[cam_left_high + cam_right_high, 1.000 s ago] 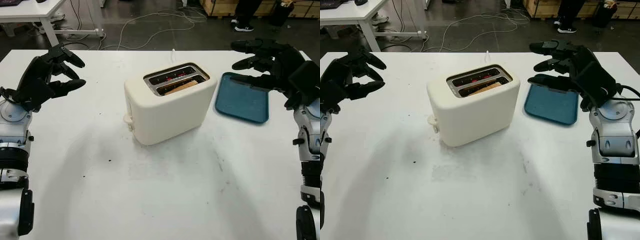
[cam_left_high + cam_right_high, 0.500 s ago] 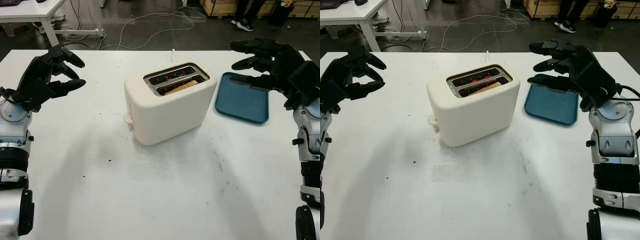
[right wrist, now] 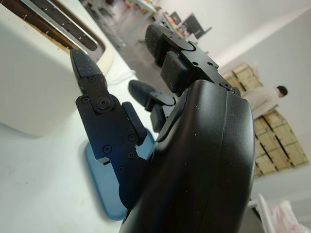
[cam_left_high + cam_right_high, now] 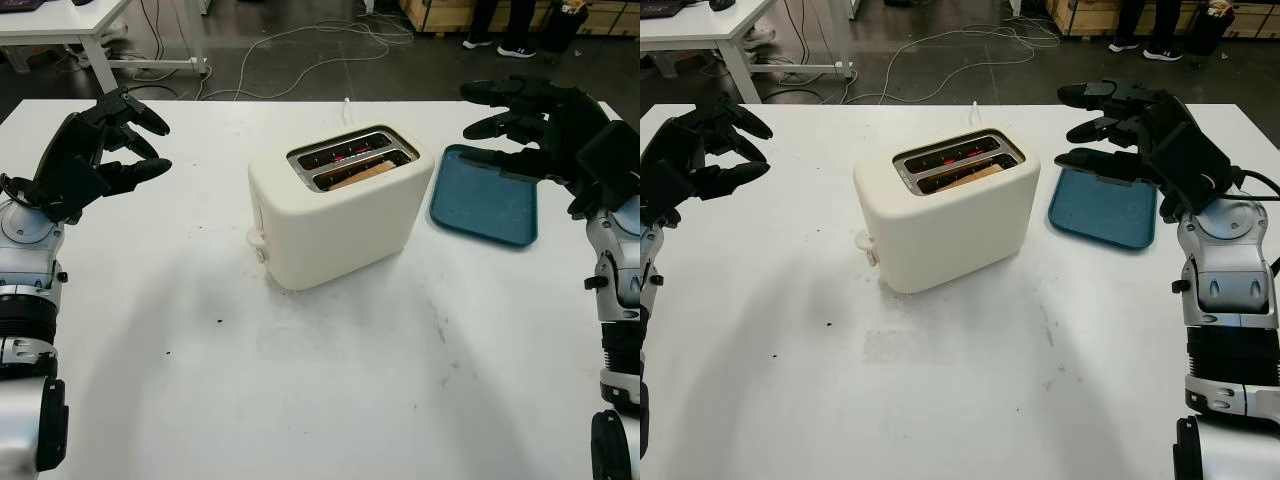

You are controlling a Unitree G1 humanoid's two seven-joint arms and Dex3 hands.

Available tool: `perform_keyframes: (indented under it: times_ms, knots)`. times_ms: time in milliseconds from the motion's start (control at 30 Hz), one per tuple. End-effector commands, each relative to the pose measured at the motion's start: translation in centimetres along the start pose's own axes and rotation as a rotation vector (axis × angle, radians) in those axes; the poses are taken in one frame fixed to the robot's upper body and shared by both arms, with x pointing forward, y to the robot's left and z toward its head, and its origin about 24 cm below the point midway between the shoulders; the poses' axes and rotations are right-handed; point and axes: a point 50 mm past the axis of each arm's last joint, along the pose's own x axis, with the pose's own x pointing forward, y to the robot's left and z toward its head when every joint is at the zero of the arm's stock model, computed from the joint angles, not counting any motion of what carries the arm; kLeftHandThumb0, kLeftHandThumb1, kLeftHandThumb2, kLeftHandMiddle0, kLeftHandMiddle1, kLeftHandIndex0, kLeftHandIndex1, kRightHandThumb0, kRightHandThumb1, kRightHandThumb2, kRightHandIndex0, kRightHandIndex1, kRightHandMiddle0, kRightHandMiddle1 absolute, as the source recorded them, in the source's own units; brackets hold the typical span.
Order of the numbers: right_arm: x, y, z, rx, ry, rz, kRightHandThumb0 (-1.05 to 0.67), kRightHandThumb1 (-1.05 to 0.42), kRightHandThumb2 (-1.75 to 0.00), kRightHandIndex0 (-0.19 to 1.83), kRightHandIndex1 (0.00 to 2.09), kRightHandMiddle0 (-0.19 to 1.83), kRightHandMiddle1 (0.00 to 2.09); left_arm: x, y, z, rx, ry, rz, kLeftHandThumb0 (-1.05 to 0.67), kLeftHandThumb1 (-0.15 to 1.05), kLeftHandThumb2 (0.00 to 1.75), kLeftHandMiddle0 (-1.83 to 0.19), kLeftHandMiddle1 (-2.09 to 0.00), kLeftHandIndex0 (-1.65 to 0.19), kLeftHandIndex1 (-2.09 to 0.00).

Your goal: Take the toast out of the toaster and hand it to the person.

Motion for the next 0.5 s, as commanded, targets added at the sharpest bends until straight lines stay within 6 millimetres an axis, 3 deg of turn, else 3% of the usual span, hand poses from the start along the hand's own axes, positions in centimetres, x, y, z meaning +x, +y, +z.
perform_keyframes:
  times_ms: [0, 467]
  knots:
    - [0.18, -0.08, 0.35, -0.001, -0.007, -0.01, -0.29, -0.69, 0.0, 0.4, 0.95, 0.64, 0.22, -0.03, 0.5, 0.34, 0.024, -0.013, 0.002, -1.05, 0.92, 0.12, -0.34, -1.48, -0.24, -1.43]
    - [0.16, -0.06, 0.37, 0.001, -0.01, -0.002, -0.27, -0.7, 0.0, 0.4, 0.94, 0.63, 0.22, -0.03, 0.49, 0.31, 0.022, -0.015, 0.004, -1.05, 0.92, 0.12, -0.35, -1.48, -0.23, -1.44]
